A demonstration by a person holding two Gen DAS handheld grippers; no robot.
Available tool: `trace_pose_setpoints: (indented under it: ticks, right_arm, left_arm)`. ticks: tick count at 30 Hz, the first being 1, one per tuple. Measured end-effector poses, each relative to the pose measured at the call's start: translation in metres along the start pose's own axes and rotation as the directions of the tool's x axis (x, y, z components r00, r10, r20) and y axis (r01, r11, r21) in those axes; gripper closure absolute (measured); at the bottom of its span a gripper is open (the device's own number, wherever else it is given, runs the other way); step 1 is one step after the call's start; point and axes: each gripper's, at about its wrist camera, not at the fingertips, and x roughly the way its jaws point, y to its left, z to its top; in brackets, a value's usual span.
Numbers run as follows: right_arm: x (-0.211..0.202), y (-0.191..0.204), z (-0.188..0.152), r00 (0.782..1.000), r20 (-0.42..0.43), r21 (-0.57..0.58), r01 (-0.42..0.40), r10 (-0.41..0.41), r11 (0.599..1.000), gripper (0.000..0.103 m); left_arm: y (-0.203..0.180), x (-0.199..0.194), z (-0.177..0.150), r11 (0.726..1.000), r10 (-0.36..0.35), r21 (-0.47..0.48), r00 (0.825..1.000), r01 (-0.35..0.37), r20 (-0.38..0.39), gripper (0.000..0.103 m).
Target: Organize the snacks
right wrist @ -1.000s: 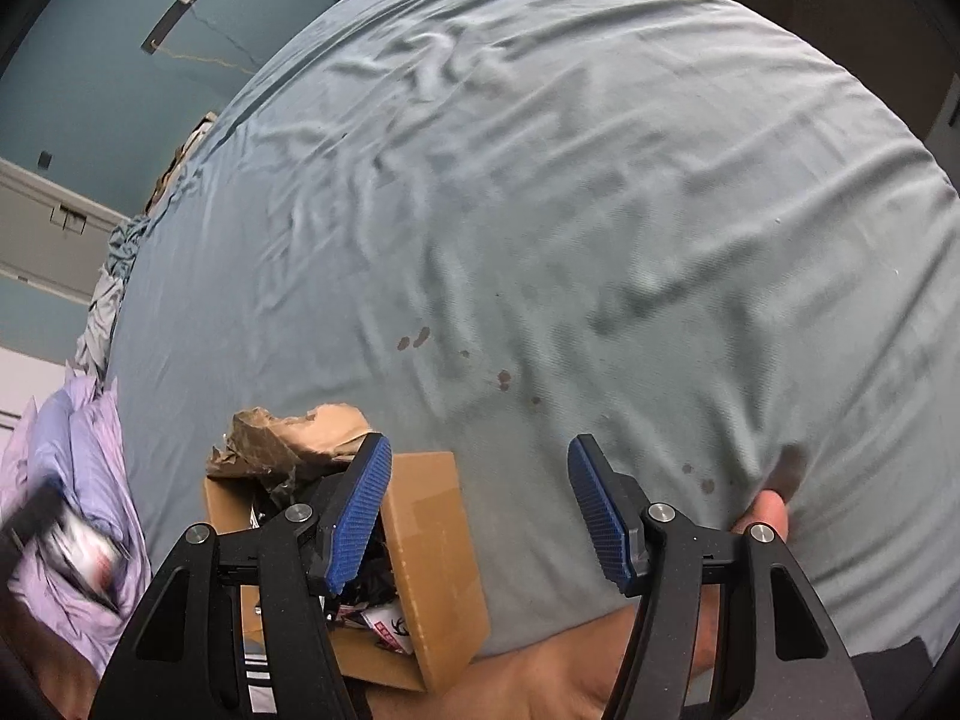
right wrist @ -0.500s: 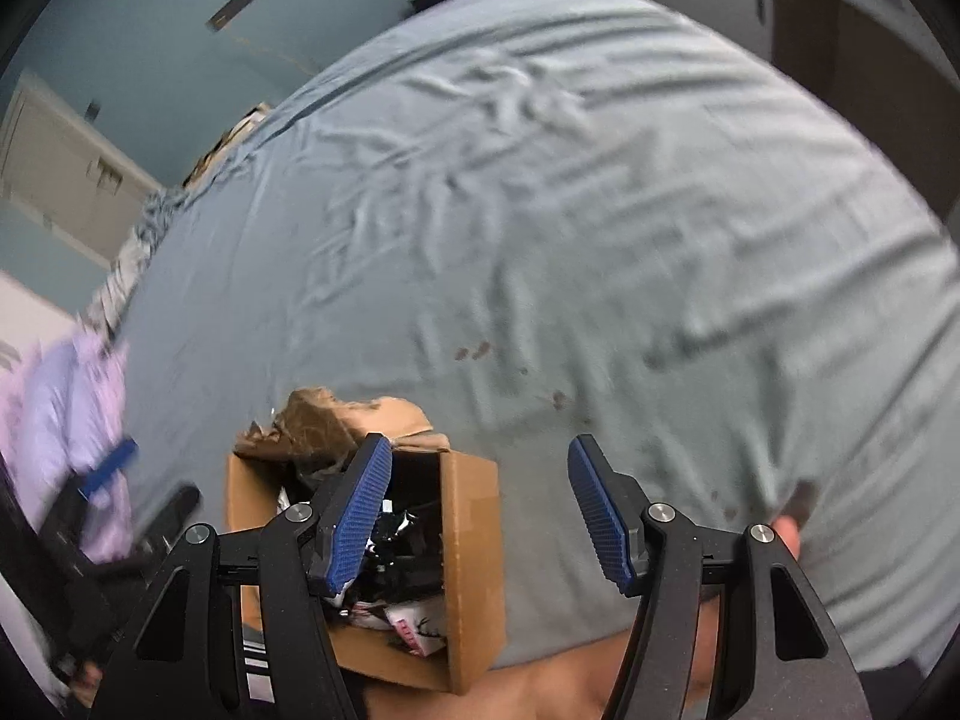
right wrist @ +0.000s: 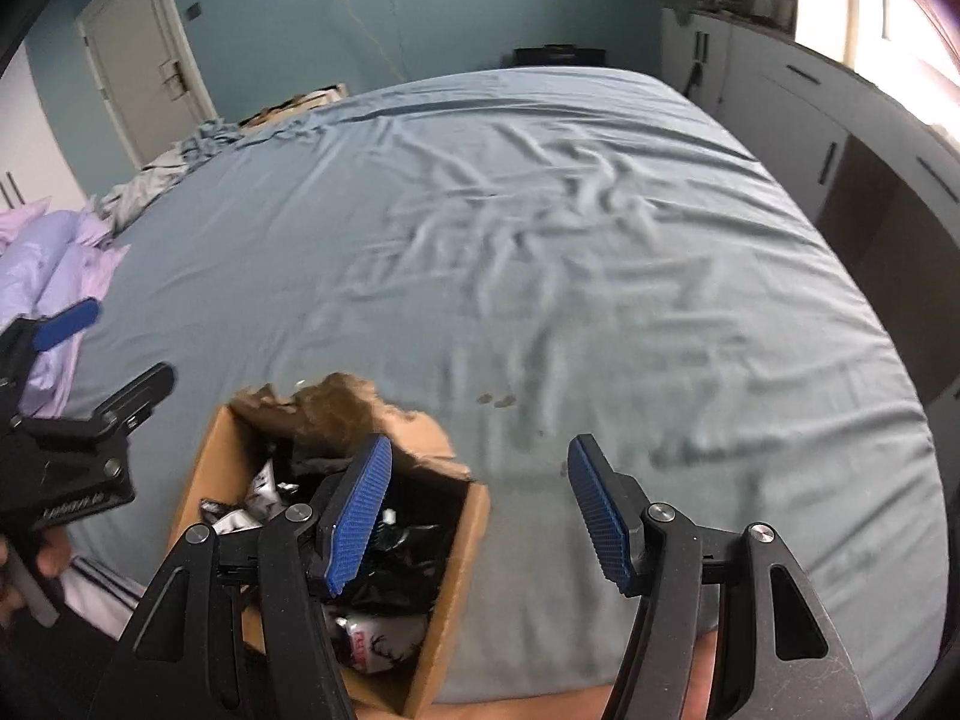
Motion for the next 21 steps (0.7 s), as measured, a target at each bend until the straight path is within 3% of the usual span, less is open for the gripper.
trace_pose_setpoints:
  ticks: [4,6,10,16,21]
  right_arm:
    - [0.001,0.000,0.001,0.996,-0.035,-0.006,0.087,-0.087,0.996,0.043]
    - [0.004,0.004,0.002,0.997,-0.053,-0.016,0.060,-0.061,0.998,0.043]
    - [0.020,0.011,0.005,0.984,-0.168,-0.007,-0.066,0.064,0.998,0.043]
    - [0.027,0.014,0.008,0.984,-0.176,-0.035,-0.020,0.014,0.999,0.043]
    - [0.029,0.014,0.007,0.983,-0.184,-0.015,-0.022,0.019,1.000,0.043]
  left_arm:
    - [0.004,0.010,-0.004,0.999,0.004,-0.043,0.999,-0.006,-0.047,0.003]
    - [0.006,0.010,-0.004,0.998,0.007,-0.055,0.999,-0.010,-0.050,0.003]
    - [0.002,0.014,-0.005,0.999,0.015,-0.046,0.998,-0.017,-0.056,0.002]
    - [-0.006,0.014,-0.005,1.000,0.025,-0.002,0.998,-0.025,-0.049,0.000]
    - [-0.008,0.013,-0.005,0.999,0.038,0.012,0.998,-0.038,-0.049,0.000]
